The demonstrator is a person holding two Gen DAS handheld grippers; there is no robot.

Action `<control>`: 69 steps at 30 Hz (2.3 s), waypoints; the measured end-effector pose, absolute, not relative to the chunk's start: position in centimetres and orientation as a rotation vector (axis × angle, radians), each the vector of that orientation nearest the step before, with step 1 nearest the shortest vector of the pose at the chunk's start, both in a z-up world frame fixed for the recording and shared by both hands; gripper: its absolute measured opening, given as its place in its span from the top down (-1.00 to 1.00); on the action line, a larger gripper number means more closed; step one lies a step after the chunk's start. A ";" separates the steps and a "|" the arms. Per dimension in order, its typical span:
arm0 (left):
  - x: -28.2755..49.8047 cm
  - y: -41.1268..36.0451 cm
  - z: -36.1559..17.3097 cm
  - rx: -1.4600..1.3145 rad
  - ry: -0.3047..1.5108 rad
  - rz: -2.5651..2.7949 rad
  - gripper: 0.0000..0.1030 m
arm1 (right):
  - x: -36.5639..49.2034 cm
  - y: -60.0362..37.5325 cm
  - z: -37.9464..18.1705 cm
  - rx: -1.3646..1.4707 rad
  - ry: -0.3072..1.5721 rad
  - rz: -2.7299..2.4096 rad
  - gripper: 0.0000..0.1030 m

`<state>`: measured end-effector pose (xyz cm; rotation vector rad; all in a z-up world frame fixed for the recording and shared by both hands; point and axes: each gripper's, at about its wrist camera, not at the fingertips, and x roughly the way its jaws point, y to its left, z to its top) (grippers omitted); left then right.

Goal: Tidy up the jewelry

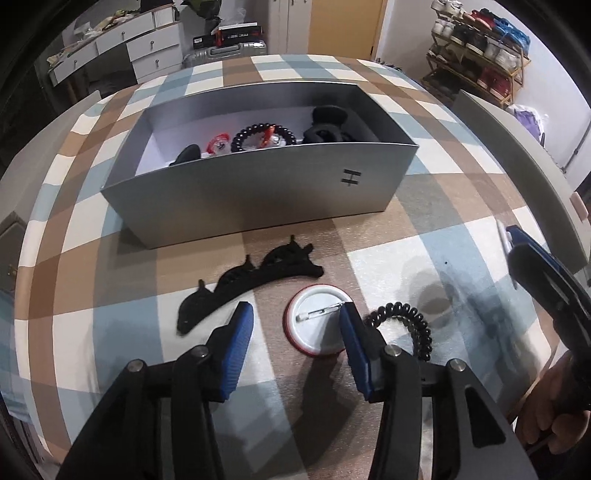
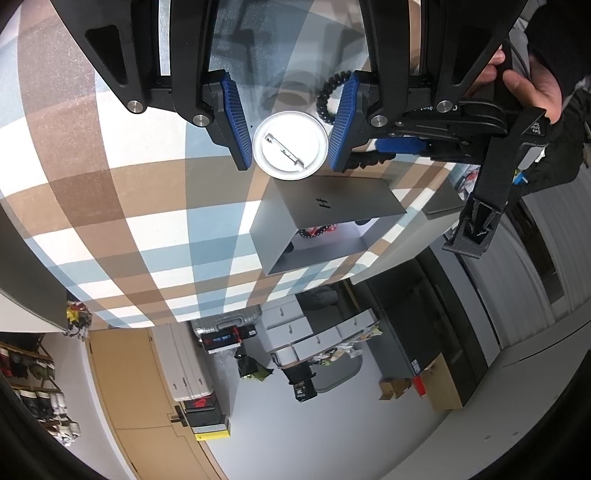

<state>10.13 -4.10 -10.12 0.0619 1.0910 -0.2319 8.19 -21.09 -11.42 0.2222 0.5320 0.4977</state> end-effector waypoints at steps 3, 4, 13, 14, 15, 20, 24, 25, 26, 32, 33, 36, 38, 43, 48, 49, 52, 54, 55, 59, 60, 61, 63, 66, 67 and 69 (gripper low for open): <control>10.1 -4.3 -10.0 0.057 1.101 -0.238 0.17 | 8.2 -21.1 -11.4 0.222 0.532 0.499 0.18; 10.0 -4.4 -10.0 0.052 1.102 -0.252 0.17 | 8.1 -21.1 -11.4 0.222 0.532 0.498 0.18; 9.4 -5.1 -9.8 0.142 1.068 -0.268 0.24 | 8.1 -21.1 -11.4 0.226 0.532 0.498 0.18; 9.3 -5.1 -9.9 0.153 1.063 -0.264 0.48 | 8.1 -21.1 -11.3 0.227 0.531 0.497 0.18; 9.2 -5.0 -9.9 0.150 1.063 -0.274 0.53 | 8.1 -21.1 -11.3 0.230 0.532 0.498 0.18; 8.8 -5.5 -9.8 0.147 1.054 -0.334 0.70 | 8.1 -21.0 -11.3 0.230 0.535 0.500 0.17; 9.2 -5.7 -9.5 0.099 1.064 -0.367 0.69 | 8.1 -21.1 -11.3 0.231 0.533 0.497 0.17; 9.3 -5.7 -9.4 0.092 1.069 -0.373 0.66 | 8.1 -21.2 -11.4 0.232 0.533 0.498 0.17; 9.4 -5.8 -9.4 0.087 1.075 -0.376 0.61 | 8.2 -21.3 -11.4 0.233 0.534 0.497 0.17; 9.6 -6.6 -9.6 0.094 1.078 -0.369 0.18 | 8.3 -21.7 -11.2 0.240 0.529 0.482 0.16; 9.8 -6.7 -9.6 0.092 1.089 -0.365 0.17 | 8.3 -21.8 -11.2 0.239 0.531 0.480 0.16; 10.4 -6.9 -9.7 0.087 1.119 -0.359 0.17 | 8.4 -21.9 -11.3 0.237 0.535 0.468 0.16; 11.1 -7.4 -9.8 0.112 1.160 -0.341 0.17 | 8.6 -21.9 -11.4 0.239 0.545 0.471 0.16; 11.8 -8.3 -10.0 0.200 1.199 -0.346 0.17 | 8.7 -21.8 -11.5 0.228 0.557 0.472 0.14; 11.2 -7.8 -10.0 0.226 1.191 -0.354 0.17 | 8.6 -21.2 -11.8 0.181 0.594 0.459 -0.06; 10.9 -7.5 -10.1 0.234 1.185 -0.356 0.16 | 8.7 -21.0 -12.0 0.168 0.606 0.457 -0.06; 10.5 -7.0 -10.0 0.244 1.171 -0.367 0.16 | 8.7 -20.6 -12.5 0.132 0.640 0.439 -0.06; 10.3 -6.5 -10.0 0.243 1.168 -0.368 0.16 | 8.8 -20.2 -13.0 0.102 0.663 0.421 -0.06; 10.3 -6.2 -10.0 0.243 1.165 -0.366 0.14 | 8.8 -20.0 -13.3 0.086 0.675 0.411 -0.06; 10.5 -5.5 -10.0 0.233 1.162 -0.348 0.12 | 9.0 -19.4 -14.1 0.033 0.710 0.386 -0.06; 10.5 -5.5 -10.0 0.231 1.160 -0.346 0.12 | 8.9 -19.2 -14.1 0.015 0.703 0.379 -0.06; 10.5 -5.6 -10.0 0.232 1.156 -0.348 0.12 | 8.8 -18.8 -14.2 -0.016 0.707 0.369 -0.06; 10.6 -5.8 -10.0 0.239 1.148 -0.348 0.12 | 8.7 -18.4 -14.2 -0.050 0.706 0.352 -0.05; 10.8 -6.0 -10.0 0.232 1.141 -0.360 0.12 | 8.5 -17.6 -14.4 -0.116 0.698 0.320 -0.06; 10.9 -6.1 -10.1 0.228 1.137 -0.365 0.12 | 8.3 -17.3 -14.5 -0.142 0.693 0.311 -0.05; 11.0 -6.4 -10.1 0.235 1.125 -0.377 0.13 | 8.1 -16.8 -14.6 -0.187 0.680 0.297 0.02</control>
